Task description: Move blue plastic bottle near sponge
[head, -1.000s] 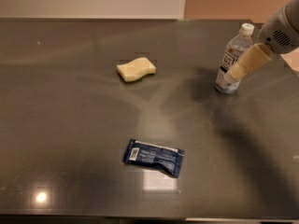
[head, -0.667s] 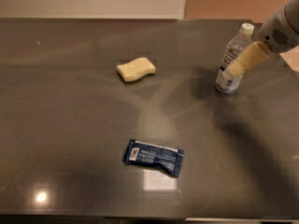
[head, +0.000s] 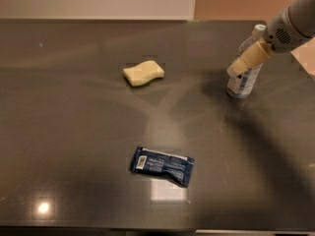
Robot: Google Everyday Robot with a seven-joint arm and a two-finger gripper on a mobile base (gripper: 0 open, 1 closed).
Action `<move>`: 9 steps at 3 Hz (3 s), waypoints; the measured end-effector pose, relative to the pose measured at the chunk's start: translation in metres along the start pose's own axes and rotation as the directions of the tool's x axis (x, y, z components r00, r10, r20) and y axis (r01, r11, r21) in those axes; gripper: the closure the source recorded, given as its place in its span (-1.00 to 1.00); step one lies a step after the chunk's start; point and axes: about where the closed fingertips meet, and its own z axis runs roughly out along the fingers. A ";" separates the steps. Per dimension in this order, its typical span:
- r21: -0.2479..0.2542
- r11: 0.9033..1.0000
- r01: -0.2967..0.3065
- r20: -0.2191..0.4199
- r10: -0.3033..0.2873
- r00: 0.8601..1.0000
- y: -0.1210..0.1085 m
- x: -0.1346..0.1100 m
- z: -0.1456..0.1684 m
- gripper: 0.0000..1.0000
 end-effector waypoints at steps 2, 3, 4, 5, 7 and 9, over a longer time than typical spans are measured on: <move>0.014 1.000 -0.025 0.011 0.025 1.000 -0.013 -0.004 -0.001 0.27; -0.011 1.000 0.002 0.026 -0.002 1.000 -0.004 -0.018 -0.007 0.77; -0.058 0.996 0.065 0.055 -0.062 0.997 0.015 -0.041 -0.007 1.00; -0.123 0.981 0.150 0.110 -0.137 0.984 0.039 -0.072 0.000 1.00; -0.230 0.930 0.287 0.219 -0.238 0.946 0.079 -0.124 0.025 1.00; -0.305 0.882 0.359 0.296 -0.271 0.916 0.100 -0.146 0.051 1.00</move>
Offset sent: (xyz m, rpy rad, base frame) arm 0.0125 -0.0154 0.0160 0.0100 -0.0207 -0.0472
